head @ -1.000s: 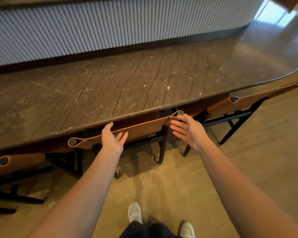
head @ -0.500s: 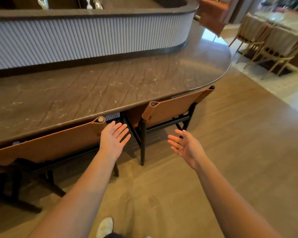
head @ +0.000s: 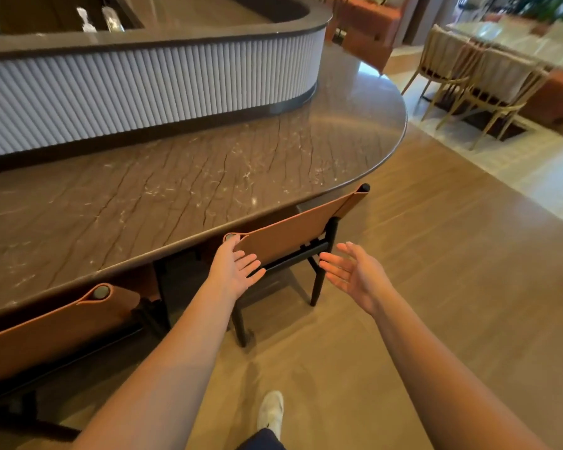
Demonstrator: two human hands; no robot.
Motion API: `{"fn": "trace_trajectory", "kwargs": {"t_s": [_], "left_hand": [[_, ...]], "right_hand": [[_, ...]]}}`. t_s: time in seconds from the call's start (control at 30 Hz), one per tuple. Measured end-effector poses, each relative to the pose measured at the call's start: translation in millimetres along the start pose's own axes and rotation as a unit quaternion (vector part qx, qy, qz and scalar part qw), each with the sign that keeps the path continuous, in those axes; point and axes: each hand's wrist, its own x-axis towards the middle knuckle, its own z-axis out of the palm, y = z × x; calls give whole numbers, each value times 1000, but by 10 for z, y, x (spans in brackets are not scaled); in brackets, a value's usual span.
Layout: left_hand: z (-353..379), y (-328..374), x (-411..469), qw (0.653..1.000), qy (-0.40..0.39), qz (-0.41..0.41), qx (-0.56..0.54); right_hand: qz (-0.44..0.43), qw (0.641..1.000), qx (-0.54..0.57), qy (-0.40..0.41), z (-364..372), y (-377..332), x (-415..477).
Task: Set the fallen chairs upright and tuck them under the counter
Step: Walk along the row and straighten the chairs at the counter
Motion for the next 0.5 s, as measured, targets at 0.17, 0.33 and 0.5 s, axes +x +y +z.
{"fn": "trace_trajectory", "kwargs": {"t_s": [0.17,0.33,0.5], "left_hand": [[412,10,483,995,59,-59,-46],[553,-4,827,988,142,-34,-57],[688,-30,1153,973,193,-5,-124]], "right_hand": [[32,999,-12,16,-101,-304,615],[68,998,-12,12,-195,-515,1118],[105,994,-39,12,-293,-804,1749]]}}
